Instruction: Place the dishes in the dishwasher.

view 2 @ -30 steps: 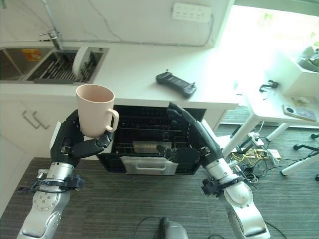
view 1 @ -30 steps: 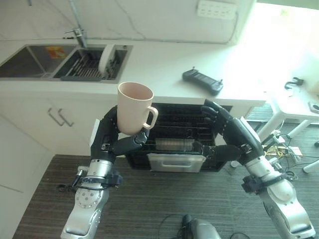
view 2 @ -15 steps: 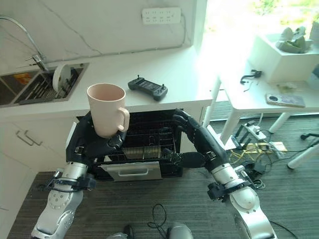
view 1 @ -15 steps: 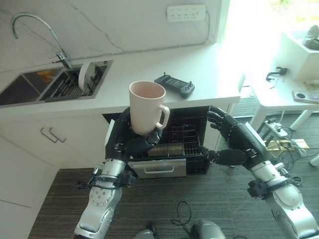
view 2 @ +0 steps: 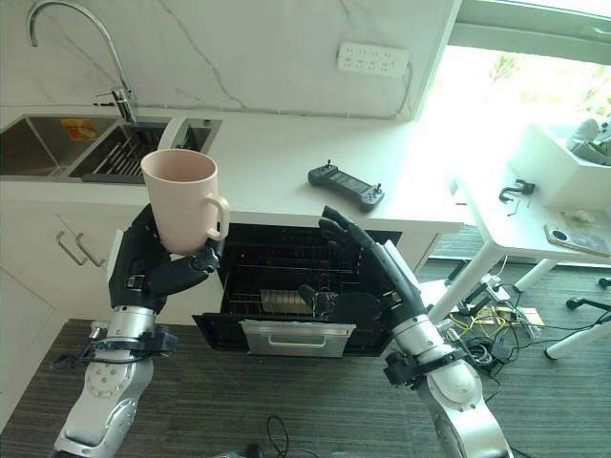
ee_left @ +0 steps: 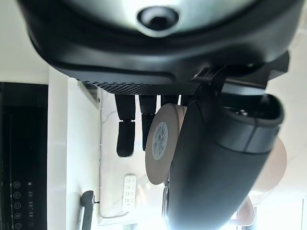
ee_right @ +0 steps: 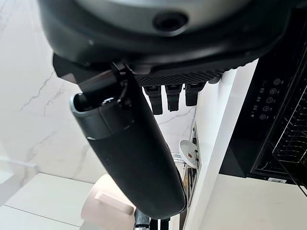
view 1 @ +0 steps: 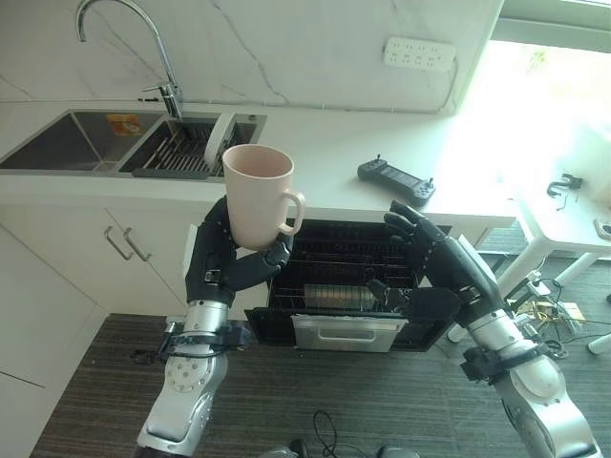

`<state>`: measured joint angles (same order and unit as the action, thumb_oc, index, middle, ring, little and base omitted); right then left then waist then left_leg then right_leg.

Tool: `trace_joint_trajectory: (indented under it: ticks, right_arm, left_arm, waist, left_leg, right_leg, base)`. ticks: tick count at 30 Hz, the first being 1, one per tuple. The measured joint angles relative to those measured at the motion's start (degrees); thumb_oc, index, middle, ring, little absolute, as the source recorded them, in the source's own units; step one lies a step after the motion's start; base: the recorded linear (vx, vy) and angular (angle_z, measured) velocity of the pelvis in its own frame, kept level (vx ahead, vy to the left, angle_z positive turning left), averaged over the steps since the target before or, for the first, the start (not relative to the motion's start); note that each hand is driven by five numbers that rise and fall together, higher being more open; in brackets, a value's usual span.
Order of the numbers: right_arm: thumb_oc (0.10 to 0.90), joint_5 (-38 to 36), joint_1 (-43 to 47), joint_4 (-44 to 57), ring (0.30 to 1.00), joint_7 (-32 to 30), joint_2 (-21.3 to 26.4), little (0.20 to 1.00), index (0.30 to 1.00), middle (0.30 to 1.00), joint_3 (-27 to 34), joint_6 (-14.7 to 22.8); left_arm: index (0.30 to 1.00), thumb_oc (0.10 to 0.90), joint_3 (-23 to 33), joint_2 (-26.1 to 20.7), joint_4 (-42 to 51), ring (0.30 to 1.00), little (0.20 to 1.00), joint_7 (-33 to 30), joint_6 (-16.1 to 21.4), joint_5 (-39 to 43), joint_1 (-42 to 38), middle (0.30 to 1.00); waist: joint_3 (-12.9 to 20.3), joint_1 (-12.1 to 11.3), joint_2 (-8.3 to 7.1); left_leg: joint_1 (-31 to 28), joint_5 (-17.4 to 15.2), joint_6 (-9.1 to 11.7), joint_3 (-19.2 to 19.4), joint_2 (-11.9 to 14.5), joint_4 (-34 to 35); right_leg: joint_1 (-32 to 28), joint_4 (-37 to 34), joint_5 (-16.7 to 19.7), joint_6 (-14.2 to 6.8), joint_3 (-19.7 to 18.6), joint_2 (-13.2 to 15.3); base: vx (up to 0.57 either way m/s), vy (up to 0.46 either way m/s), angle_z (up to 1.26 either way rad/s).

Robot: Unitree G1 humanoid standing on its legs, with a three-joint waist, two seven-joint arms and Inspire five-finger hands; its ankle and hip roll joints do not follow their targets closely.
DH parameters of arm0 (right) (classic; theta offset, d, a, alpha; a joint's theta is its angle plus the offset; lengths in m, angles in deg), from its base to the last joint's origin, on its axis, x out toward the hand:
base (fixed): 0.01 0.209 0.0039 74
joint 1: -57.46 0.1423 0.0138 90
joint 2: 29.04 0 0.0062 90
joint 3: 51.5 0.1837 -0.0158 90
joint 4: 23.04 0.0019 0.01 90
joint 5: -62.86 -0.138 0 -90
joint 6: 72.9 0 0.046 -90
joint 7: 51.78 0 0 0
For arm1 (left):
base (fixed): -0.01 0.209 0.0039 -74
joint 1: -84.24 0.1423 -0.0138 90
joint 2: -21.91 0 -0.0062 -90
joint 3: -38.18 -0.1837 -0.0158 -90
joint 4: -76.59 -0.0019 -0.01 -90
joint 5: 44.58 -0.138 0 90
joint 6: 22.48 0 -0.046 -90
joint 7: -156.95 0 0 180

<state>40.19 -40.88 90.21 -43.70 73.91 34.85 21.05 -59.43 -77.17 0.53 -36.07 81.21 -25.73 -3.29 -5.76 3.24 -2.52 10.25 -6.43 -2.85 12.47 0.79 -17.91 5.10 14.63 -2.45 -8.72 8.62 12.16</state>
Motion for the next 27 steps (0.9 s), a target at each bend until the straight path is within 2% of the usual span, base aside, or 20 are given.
trace_joint_trajectory:
  ticks: [2,3,4,6,7,8,9,10,12,13,15,18,19,20,21,22,23,24,25,27]
  right_arm:
    - [0.800,0.0,-0.9,-1.2,0.900,-0.3,-1.6,0.900,0.900,0.900,0.1,-0.1]
    - [0.800,0.0,-1.4,-1.2,0.900,-0.4,-2.4,0.900,0.900,0.900,0.0,-0.1]
    - [0.800,0.0,-2.3,-1.1,0.900,0.1,-2.5,0.900,0.900,0.900,0.0,-0.1]
    - [0.800,-0.1,-3.5,-1.0,0.900,0.8,-2.2,0.900,0.900,0.900,0.0,-0.1]
    - [0.800,-0.1,-3.5,-1.0,0.900,1.4,-2.3,0.900,0.900,0.900,0.0,-0.1]
    - [0.800,-0.1,-3.0,-1.0,0.900,2.9,-2.3,0.900,0.900,0.900,0.0,0.0]
    - [0.800,0.0,-3.1,-1.0,0.900,2.9,-2.3,0.900,0.900,0.900,0.0,-0.3]
    - [0.800,0.0,-3.0,-1.0,0.900,2.9,-2.3,0.900,0.900,0.900,0.0,-0.4]
    - [0.800,0.0,-3.0,-1.4,0.900,2.8,-2.2,0.900,0.900,0.900,0.0,-0.6]
    - [0.800,-0.1,-2.8,-1.5,0.900,2.7,-1.7,0.900,0.900,0.900,0.0,-1.1]
    - [0.800,-0.1,-1.3,-1.5,0.900,2.6,-0.9,0.900,0.900,0.900,0.0,-1.9]
    - [0.800,-0.1,1.0,-1.4,0.900,2.0,0.5,0.900,0.900,0.900,0.0,-2.4]
    - [0.800,-0.1,1.2,-1.4,0.900,1.9,1.7,0.900,0.900,0.900,0.0,-2.5]
    - [0.800,-0.5,1.0,-1.4,0.900,1.9,2.3,0.900,0.900,0.900,0.1,-2.8]
    - [0.800,-0.6,0.8,-1.9,0.900,1.3,1.9,0.900,0.900,0.900,0.2,-3.1]
    - [0.800,-0.6,1.1,-3.0,0.900,0.7,1.7,0.900,0.900,0.900,0.2,-3.1]
    - [0.800,-0.6,1.6,-3.6,0.900,0.5,1.2,0.900,0.900,0.900,0.0,-3.1]
    - [0.800,-0.6,1.9,-4.0,0.900,0.1,1.0,0.900,0.900,0.900,0.0,-3.1]
    - [0.800,-0.6,2.1,-4.4,0.900,0.0,0.9,0.900,0.900,0.900,0.0,-3.3]
    - [0.800,-1.1,2.1,-5.2,0.900,0.1,1.0,0.900,0.900,0.900,-0.1,-3.6]
  left_arm:
    - [0.300,0.400,-0.3,-0.3,-0.5,0.300,0.300,0.5,0.1,-1.6,-0.2,0.300]
    - [0.300,0.400,-0.1,-0.9,-0.6,0.300,0.300,1.2,0.1,-2.1,-0.3,0.300]
    - [0.300,0.400,0.0,-1.1,-1.3,0.300,0.300,1.8,0.1,-2.4,-0.3,0.300]
    - [0.300,0.400,0.2,-1.2,-2.1,0.300,0.300,2.4,0.1,-2.3,-0.3,0.300]
    - [0.300,0.400,0.7,-1.1,-2.2,0.300,0.300,2.5,0.2,-2.3,-0.5,0.300]
    - [0.300,0.400,1.9,-1.0,-3.2,0.300,0.300,2.3,0.7,-2.4,-1.3,0.300]
    - [0.300,0.400,2.0,-0.6,-4.0,0.300,0.300,2.0,0.6,-2.4,-1.4,0.300]
    - [0.300,0.400,1.9,-0.6,-4.4,0.300,0.300,2.0,0.5,-2.5,-1.2,0.300]
    - [0.300,0.400,1.8,-0.6,-4.4,0.300,0.300,2.0,0.5,-3.8,-0.4,0.300]
    - [0.300,0.400,1.7,-0.5,-4.0,0.300,0.300,1.8,0.5,-3.8,0.1,0.300]
    - [0.300,0.400,2.3,-0.9,-2.5,0.300,0.300,0.0,0.5,-3.7,1.8,0.300]
    - [0.300,0.400,3.9,-0.9,-0.7,0.300,0.300,-2.1,0.5,-3.4,3.4,0.300]
    - [0.300,0.400,3.8,-0.9,0.3,0.300,0.300,-2.7,0.5,-3.3,3.7,0.300]
    - [0.300,0.400,3.8,-1.2,1.6,0.300,0.300,-2.8,0.5,-3.4,4.2,0.300]
    - [0.300,0.400,3.3,-0.9,2.3,0.300,0.300,-2.7,0.9,-3.5,4.1,0.300]
    - [0.300,0.400,1.5,-0.2,1.9,0.300,0.300,-2.8,1.9,-3.5,3.4,0.300]
    - [0.300,0.400,0.4,-0.2,1.5,0.300,0.300,-2.7,2.4,-3.6,3.2,0.300]
    - [0.300,0.400,-0.4,-0.2,1.0,0.300,0.300,-2.7,2.8,-4.0,2.8,0.300]
    - [0.300,0.400,-0.8,-0.4,0.4,0.300,0.300,-2.7,2.9,-4.1,2.7,0.300]
    - [0.300,0.400,-1.1,-0.6,-1.5,0.300,0.300,-4.4,3.7,-5.9,2.0,0.300]
  waist:
    - [-0.3,0.1,0.95]
    - [-0.6,0.4,0.64]
    - [-1.0,1.1,0.50]
    - [-1.2,1.6,-0.08]
    - [-1.3,1.6,-0.70]
    - [-2.4,1.3,-2.39]
    - [-2.6,1.8,-2.43]
    - [-3.1,1.7,-1.77]
    - [-3.6,1.4,-1.25]
    - [-3.5,1.3,-1.27]
    - [-3.7,1.1,-0.49]
    - [-3.5,0.8,-0.57]
    - [-3.5,0.8,-0.40]
    - [-3.4,0.1,-1.04]
    - [-3.4,-0.7,-2.66]
    - [-3.4,-0.8,-3.52]
    - [-3.4,-0.1,-2.62]
    - [-3.4,0.4,-1.07]
    - [-3.5,0.3,0.14]
    - [-3.5,0.5,0.31]
  left_leg:
    - [0.9,-0.2,-0.2,-0.3,2.2,-0.9]
    - [0.7,-0.2,-0.3,-0.3,3.0,-1.0]
    - [0.5,-0.4,0.0,-0.2,3.0,-1.0]
    - [-0.4,-0.4,0.5,0.1,2.8,-0.7]
    - [-0.2,-0.5,1.9,0.5,2.2,-0.6]
    - [0.3,-0.2,2.6,1.5,-0.2,-0.1]
    - [1.0,-0.2,2.6,1.3,-0.8,-0.6]
    - [1.3,-0.3,2.5,1.2,-0.8,-1.0]
    - [1.5,0.0,2.8,-0.2,-0.7,-1.2]
    - [1.5,0.0,2.8,-0.8,-0.3,-1.4]
    - [1.3,0.4,3.5,-1.7,2.2,-1.2]
    - [-2.7,1.9,5.9,-1.2,5.8,3.8]
    - [-4.5,3.5,8.4,-0.4,7.4,5.8]
    - [-5.8,6.1,9.5,0.2,7.7,6.2]
    - [-4.7,8.7,9.2,0.4,8.1,3.4]
    - [-0.4,8.2,7.5,-0.1,9.0,-2.2]
    - [0.8,5.8,8.0,0.0,9.5,-1.1]
    - [2.3,4.5,8.6,0.6,10.6,-0.5]
    - [3.2,4.4,8.9,1.3,11.8,0.9]
    - [3.0,4.9,9.4,-1.3,12.0,2.7]
  right_leg:
    - [2.8,3.3,4.6,-1.6,-0.2,-2.0]
    - [5.1,7.2,5.1,-1.3,-1.2,-2.0]
    - [7.8,11.5,4.0,-1.2,-2.5,-1.6]
    - [8.2,9.2,2.8,-0.1,-1.8,-1.6]
    - [8.2,5.0,2.5,0.1,-1.6,-1.2]
    - [10.8,2.9,1.8,0.4,-2.0,1.9]
    - [12.0,3.6,1.7,0.0,-3.1,2.5]
    - [12.1,3.9,1.4,0.0,-4.2,2.0]
    - [10.9,4.3,0.8,0.8,-4.8,1.1]
    - [9.3,4.1,-0.5,1.0,-4.3,-0.1]
    - [8.2,3.8,-1.3,2.1,-2.7,-2.1]
    - [7.0,5.5,-3.5,5.1,-1.4,-5.7]
    - [6.6,6.7,-5.1,6.5,-0.3,-7.2]
    - [6.3,7.2,-6.9,7.4,-0.8,-7.5]
    - [6.4,8.2,-8.0,8.3,-1.0,-7.5]
    - [6.0,8.8,-7.5,7.3,0.0,-7.1]
    - [5.8,9.0,-7.2,7.9,1.1,-7.6]
    - [5.5,8.6,-6.9,8.4,2.2,-8.8]
    - [5.1,8.2,-6.5,9.0,3.1,-10.1]
    - [3.7,7.0,-6.2,9.5,3.4,-11.5]
  base:
    - [0.09,0.000,-0.19]
    - [0.13,-0.093,-0.18]
    - [0.18,-0.193,-0.06]
    - [0.20,-0.331,-0.06]
    - [0.30,-0.550,-0.23]
    - [0.29,-0.510,0.00]
    - [0.30,-0.501,0.07]
    - [0.22,-0.375,0.27]
    - [0.25,-0.427,0.27]
    - [0.21,-0.375,0.27]
    - [0.21,-0.347,0.19]
    - [0.23,-0.377,0.03]
    - [0.16,-0.314,-0.04]
    - [0.08,-0.139,-0.10]
    - [0.06,0.040,0.02]
    - [0.03,0.135,0.16]
    - [0.01,0.199,0.34]
    - [0.01,0.128,0.24]
    - [0.02,0.143,0.17]
    - [0.03,0.158,-0.05]
